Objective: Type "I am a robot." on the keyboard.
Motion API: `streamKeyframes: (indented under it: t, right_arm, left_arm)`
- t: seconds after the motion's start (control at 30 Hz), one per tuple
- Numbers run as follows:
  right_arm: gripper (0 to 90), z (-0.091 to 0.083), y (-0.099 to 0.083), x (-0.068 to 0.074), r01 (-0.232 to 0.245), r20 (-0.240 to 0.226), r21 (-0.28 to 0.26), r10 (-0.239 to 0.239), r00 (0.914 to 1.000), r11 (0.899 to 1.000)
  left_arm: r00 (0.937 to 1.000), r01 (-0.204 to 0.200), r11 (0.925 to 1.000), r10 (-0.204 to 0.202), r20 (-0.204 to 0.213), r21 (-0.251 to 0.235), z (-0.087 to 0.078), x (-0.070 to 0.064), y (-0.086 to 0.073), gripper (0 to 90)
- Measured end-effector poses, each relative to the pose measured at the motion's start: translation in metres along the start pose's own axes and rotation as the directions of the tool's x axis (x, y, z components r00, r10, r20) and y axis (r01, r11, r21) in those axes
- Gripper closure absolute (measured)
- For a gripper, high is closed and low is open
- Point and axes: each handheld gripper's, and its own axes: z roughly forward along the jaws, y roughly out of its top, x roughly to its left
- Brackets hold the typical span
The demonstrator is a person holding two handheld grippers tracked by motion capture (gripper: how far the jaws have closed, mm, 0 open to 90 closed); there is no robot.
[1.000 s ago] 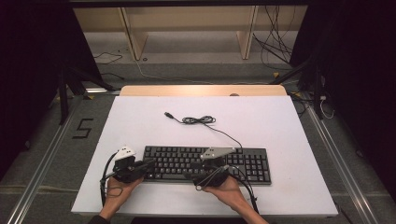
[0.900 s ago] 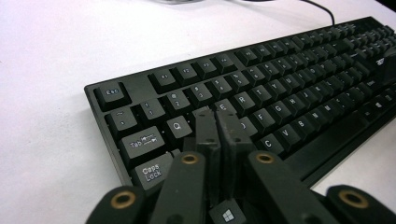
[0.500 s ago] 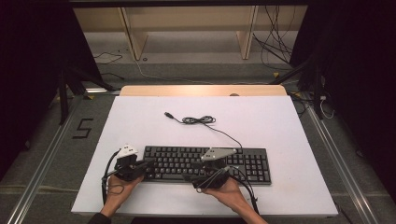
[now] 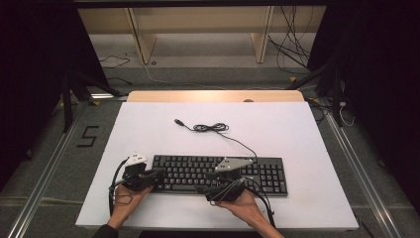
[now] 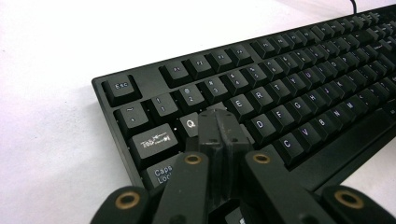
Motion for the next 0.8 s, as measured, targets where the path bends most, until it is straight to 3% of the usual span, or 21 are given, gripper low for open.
streamKeyframes:
  t: [0.47, 0.8]
  right_arm:
    - [38.1, -0.0024, -0.0016, 0.0004, -0.008, 0.001, -0.004, 0.008, 1.0, 1.0]
    - [41.7, -0.0055, -0.001, -0.0047, -0.022, 0.035, -0.014, 0.022, 0.9992, 1.0]
  left_arm:
    - [0.9999, 0.0, 0.9994, 0.0, 0.012, 0.036, 0.0063, 0.0014, -0.0012, 89.2]
    - [0.9999, -0.004, 0.9999, 0.004, 0.011, 0.013, 0.0041, -0.0014, -0.0002, 84.6]
